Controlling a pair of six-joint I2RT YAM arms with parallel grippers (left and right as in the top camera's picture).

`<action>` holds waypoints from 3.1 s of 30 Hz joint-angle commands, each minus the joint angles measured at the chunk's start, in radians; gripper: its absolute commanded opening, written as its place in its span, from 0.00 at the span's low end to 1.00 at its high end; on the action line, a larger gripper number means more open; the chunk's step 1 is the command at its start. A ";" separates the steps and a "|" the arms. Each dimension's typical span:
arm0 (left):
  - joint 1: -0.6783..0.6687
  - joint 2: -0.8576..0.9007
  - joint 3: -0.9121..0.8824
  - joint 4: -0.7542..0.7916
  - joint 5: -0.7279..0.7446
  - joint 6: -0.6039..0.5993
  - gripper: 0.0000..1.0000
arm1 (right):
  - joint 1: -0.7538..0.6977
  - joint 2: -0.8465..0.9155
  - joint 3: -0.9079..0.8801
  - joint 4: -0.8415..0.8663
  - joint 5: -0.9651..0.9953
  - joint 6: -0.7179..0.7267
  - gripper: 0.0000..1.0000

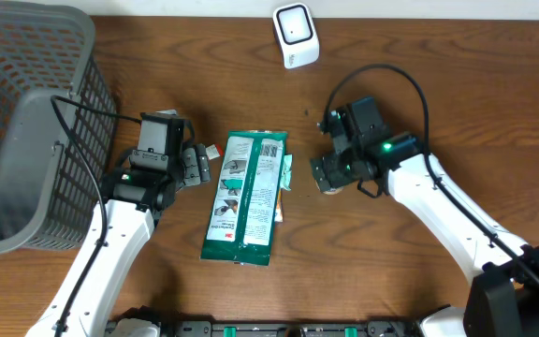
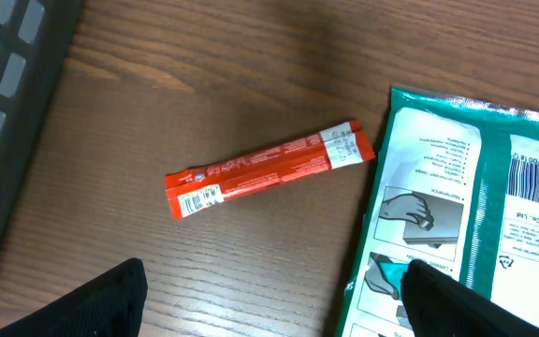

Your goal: Scan the item barcode

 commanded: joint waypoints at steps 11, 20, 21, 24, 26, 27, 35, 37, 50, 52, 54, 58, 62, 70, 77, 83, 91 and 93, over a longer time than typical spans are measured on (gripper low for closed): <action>0.005 0.005 0.019 0.000 -0.003 -0.006 0.88 | 0.019 0.005 -0.077 0.063 0.010 0.018 0.66; 0.005 0.005 0.019 0.000 -0.003 -0.005 0.88 | -0.015 -0.084 -0.039 -0.014 0.010 -0.150 0.61; 0.005 0.005 0.019 0.000 -0.003 -0.005 0.88 | -0.019 -0.098 -0.036 -0.025 0.010 -0.164 0.61; 0.005 0.005 0.019 0.000 -0.003 -0.006 0.88 | -0.031 -0.152 -0.034 -0.048 0.008 -0.181 0.62; 0.005 0.005 0.019 0.000 -0.003 -0.006 0.88 | -0.035 -0.183 -0.034 -0.055 0.000 -0.181 0.61; 0.005 0.005 0.019 0.000 -0.003 -0.005 0.88 | -0.036 -0.195 -0.034 -0.055 -0.005 -0.181 0.63; 0.005 0.005 0.019 0.001 -0.003 -0.005 0.88 | -0.039 -0.186 -0.035 -0.043 -0.032 -0.186 0.91; 0.005 0.005 0.019 0.000 -0.003 -0.006 0.88 | -0.039 -0.164 -0.035 -0.041 -0.033 -0.185 0.90; 0.005 0.005 0.019 0.000 -0.003 -0.006 0.88 | -0.028 0.039 -0.035 0.016 -0.062 -0.185 0.83; 0.005 0.005 0.019 0.000 -0.003 -0.006 0.88 | -0.028 0.043 -0.035 0.028 -0.061 -0.188 0.83; 0.005 0.005 0.019 0.000 -0.003 -0.006 0.88 | -0.028 0.043 -0.035 0.045 -0.058 -0.190 0.84; 0.005 0.005 0.019 0.000 -0.003 -0.006 0.88 | -0.028 0.045 -0.036 0.086 -0.058 -0.190 0.85; 0.005 0.005 0.019 0.000 -0.003 -0.006 0.88 | -0.028 0.050 -0.036 0.089 -0.058 -0.189 0.86; 0.005 0.004 0.019 0.001 -0.003 -0.006 0.88 | -0.028 0.112 -0.037 0.090 -0.062 -0.189 0.86; 0.005 0.005 0.019 0.000 -0.003 -0.006 0.88 | -0.028 0.135 -0.037 0.097 -0.061 -0.189 0.73; 0.005 0.005 0.019 0.000 -0.003 -0.006 0.88 | -0.028 0.135 -0.037 0.102 -0.062 -0.189 0.71; 0.005 0.004 0.019 0.000 -0.003 -0.006 0.88 | -0.028 0.126 -0.036 0.110 -0.058 -0.189 0.27; 0.005 0.005 0.019 0.000 -0.003 -0.005 0.88 | -0.028 0.103 -0.034 0.102 -0.056 -0.187 0.25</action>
